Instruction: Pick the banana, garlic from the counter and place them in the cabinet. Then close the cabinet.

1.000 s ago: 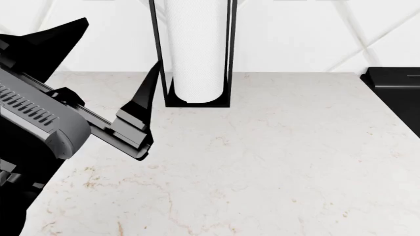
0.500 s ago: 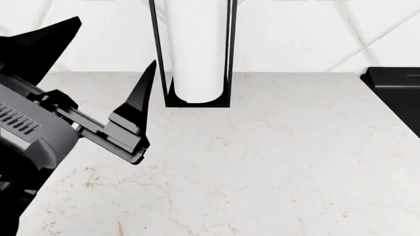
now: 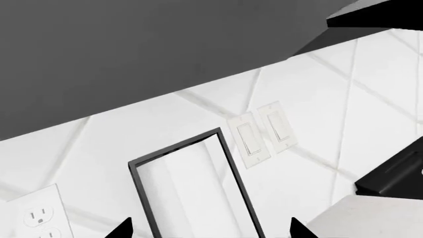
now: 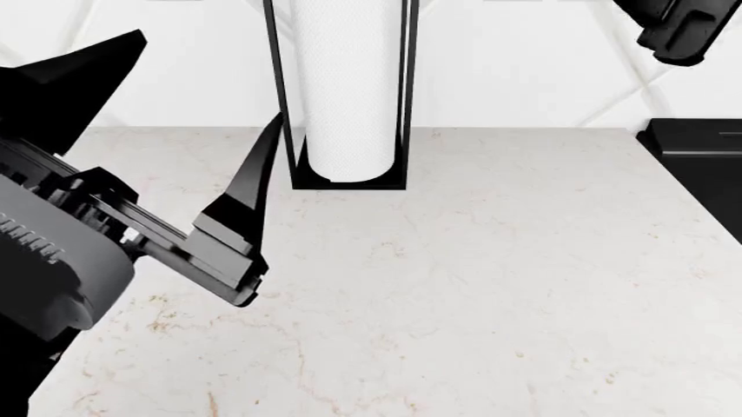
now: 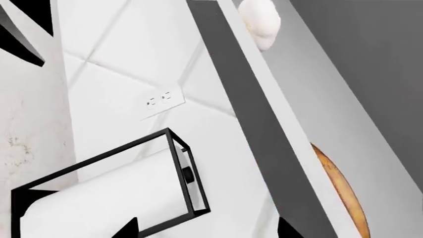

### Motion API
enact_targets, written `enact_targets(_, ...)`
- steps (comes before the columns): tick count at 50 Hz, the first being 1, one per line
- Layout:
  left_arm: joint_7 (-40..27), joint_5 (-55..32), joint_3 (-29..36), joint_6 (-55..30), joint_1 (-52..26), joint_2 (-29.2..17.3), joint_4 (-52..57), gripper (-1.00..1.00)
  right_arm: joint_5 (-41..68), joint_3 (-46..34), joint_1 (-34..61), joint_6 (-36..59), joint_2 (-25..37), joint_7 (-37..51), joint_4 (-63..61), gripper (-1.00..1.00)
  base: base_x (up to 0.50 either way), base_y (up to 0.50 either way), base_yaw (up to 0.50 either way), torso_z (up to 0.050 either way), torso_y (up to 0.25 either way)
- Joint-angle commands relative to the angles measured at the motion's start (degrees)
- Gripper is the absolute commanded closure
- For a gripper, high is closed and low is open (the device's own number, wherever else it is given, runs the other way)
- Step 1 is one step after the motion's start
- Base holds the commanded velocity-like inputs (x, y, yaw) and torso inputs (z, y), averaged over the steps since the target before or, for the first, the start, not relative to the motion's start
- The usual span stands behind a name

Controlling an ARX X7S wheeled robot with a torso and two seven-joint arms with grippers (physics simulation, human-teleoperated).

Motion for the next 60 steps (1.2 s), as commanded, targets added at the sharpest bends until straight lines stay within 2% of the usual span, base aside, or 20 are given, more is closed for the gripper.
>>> enact_targets(1,0.37,0.48,0.43,0.22,0.37,-0.02,0.31,-1.0,1.27,-1.12,-6.98,5.22,3.55,1.11,-8.86,-1.0,0.0,0.0,0.0,0.0,0.0)
enact_targets(20,3.79,2.42,2.8,0.1,1.74,0.03,1.11,-1.0,1.75,1.6,-21.71,8.07,7.13,5.0,-14.78,-1.0,0.0,0.0,0.0,0.0,0.0)
enact_targets(33,3.11,1.91,4.15,-2.19,-2.5,2.13,-0.73,-1.0,0.81,6.19,-37.59,8.98,10.24,6.65,-24.31,-1.0,0.0,0.0,0.0,0.0,0.0)
enact_targets(41,2.59,1.23,4.57,-2.88,-4.1,2.89,-0.89,-1.0,-0.92,6.5,-42.26,7.96,9.62,5.28,-27.1,-1.0,-0.27,-0.01,0.0,0.0,0.0)
enact_targets(50,2.37,0.96,4.78,-3.09,-4.81,3.11,-1.02,-1.0,-0.94,6.95,-45.1,4.59,7.91,5.66,-24.98,-1.0,-0.35,-0.39,0.0,0.0,0.0)
enact_targets(60,2.32,0.88,5.06,-3.15,-5.23,3.31,-1.14,-1.0,0.97,8.64,-47.4,1.28,5.86,7.19,-23.5,-1.0,-0.03,-0.5,0.0,0.0,0.0)
